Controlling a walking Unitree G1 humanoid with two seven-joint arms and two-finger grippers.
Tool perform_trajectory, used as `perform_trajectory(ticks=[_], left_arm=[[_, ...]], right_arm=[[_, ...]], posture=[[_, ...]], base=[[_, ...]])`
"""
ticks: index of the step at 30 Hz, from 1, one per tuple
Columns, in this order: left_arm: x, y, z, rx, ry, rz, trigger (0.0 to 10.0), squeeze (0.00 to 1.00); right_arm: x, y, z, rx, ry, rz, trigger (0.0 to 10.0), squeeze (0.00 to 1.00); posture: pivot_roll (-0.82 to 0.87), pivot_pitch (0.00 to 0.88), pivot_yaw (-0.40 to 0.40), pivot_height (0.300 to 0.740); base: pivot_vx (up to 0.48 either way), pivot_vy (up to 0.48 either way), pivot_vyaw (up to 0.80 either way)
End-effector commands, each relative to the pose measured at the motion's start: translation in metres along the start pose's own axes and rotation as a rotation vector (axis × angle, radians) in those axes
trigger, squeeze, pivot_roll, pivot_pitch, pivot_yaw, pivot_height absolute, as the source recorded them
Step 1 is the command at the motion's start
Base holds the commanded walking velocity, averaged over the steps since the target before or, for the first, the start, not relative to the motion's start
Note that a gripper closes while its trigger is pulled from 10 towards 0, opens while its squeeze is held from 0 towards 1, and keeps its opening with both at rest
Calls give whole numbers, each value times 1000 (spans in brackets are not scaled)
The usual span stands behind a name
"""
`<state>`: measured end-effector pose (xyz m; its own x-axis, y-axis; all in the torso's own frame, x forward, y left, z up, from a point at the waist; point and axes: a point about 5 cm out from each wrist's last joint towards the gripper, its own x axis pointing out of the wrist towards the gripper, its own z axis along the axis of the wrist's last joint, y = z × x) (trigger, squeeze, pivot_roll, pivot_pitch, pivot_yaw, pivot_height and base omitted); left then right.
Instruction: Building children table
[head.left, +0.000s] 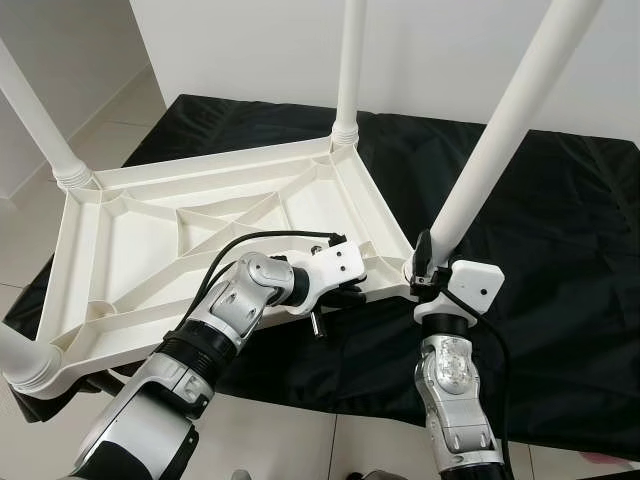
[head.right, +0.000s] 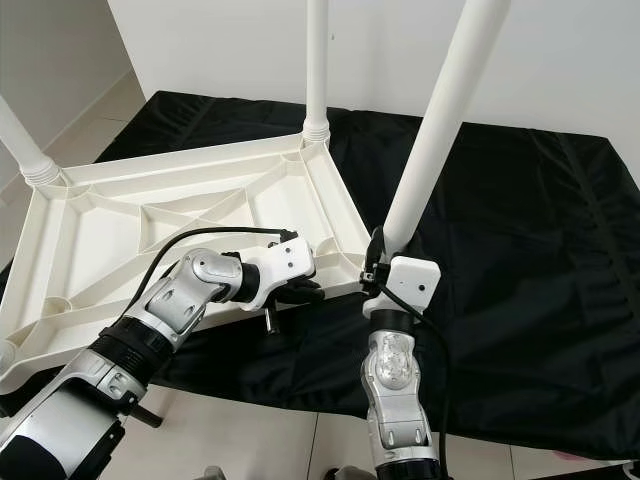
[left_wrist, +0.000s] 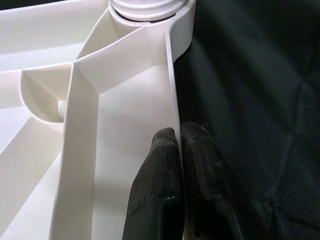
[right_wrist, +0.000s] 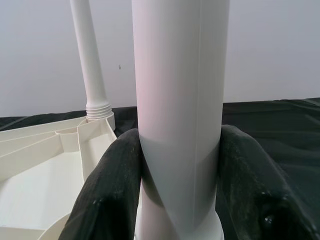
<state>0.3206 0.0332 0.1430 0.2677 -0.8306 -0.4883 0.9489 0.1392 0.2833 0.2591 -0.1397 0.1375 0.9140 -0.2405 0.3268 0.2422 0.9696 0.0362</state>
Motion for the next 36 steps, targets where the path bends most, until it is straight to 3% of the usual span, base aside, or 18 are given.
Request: perform_trajectory(ticks=[1,24,25,28,29,36], left_arm=[[-7,4,-10,-4,61,23,10000,0],[-5,5,-7,-2,50,30,10000,0],[-5,5,-7,-1,49,31,10000,0],[-5,5,-7,0,49,31,10000,0],[-5,5,-7,0,49,31,10000,0],[-5,6,-6,3,47,32,10000,0]], right_arm=[[-18,-24,-39,-60,235,-170,10000,0],[-15,-21,-36,-66,217,-143,10000,0],[-15,-20,-37,-51,220,-133,10000,1000],[-15,-20,-36,-83,211,-142,10000,1000],[-15,-19,-36,-90,210,-140,10000,0],[-15,-17,-37,-85,210,-120,10000,0]], posture=[[-64,68,45,740],[-69,59,36,740],[-69,57,35,740],[-70,54,35,740],[-70,51,35,740],[-69,48,36,740]], base=[[0,0,0],[0,0,0],[0,0,0],[0,0,0],[0,0,0],[0,0,0]])
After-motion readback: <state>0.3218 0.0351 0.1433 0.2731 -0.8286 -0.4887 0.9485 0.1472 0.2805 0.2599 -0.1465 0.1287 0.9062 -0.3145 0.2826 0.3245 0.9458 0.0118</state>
